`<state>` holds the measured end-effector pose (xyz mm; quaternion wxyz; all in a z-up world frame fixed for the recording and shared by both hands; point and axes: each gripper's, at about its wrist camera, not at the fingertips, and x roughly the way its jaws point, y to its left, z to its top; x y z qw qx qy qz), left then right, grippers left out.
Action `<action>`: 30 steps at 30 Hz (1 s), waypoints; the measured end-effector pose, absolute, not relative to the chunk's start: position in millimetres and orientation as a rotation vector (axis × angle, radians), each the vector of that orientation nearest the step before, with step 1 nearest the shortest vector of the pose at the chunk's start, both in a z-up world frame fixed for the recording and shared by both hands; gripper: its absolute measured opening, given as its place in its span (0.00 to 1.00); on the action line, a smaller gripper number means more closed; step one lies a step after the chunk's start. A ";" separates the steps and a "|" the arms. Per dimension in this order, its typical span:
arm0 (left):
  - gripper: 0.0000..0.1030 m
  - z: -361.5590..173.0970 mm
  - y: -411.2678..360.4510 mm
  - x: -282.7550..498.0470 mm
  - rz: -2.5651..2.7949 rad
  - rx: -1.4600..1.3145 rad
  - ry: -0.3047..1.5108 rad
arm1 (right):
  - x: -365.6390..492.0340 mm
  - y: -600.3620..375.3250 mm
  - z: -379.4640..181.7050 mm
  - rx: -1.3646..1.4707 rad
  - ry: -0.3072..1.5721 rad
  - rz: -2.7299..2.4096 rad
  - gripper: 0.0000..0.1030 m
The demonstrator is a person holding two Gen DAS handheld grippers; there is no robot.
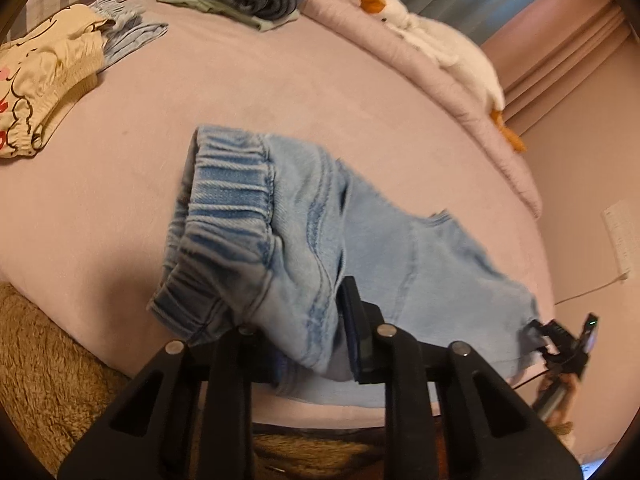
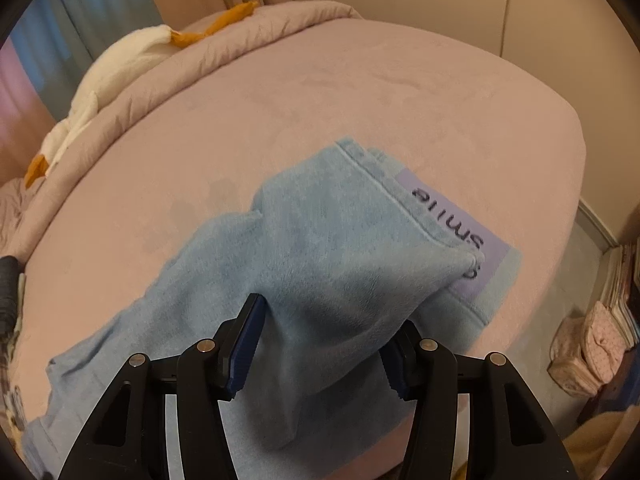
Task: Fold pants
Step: 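Open the right gripper to release the hems onto the folded jeans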
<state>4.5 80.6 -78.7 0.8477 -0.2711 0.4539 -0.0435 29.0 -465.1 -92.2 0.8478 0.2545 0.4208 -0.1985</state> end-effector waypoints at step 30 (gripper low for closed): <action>0.11 -56.7 87.7 -13.9 -0.124 -0.546 0.977 | -27.5 -531.9 -86.7 0.765 0.701 -0.322 0.04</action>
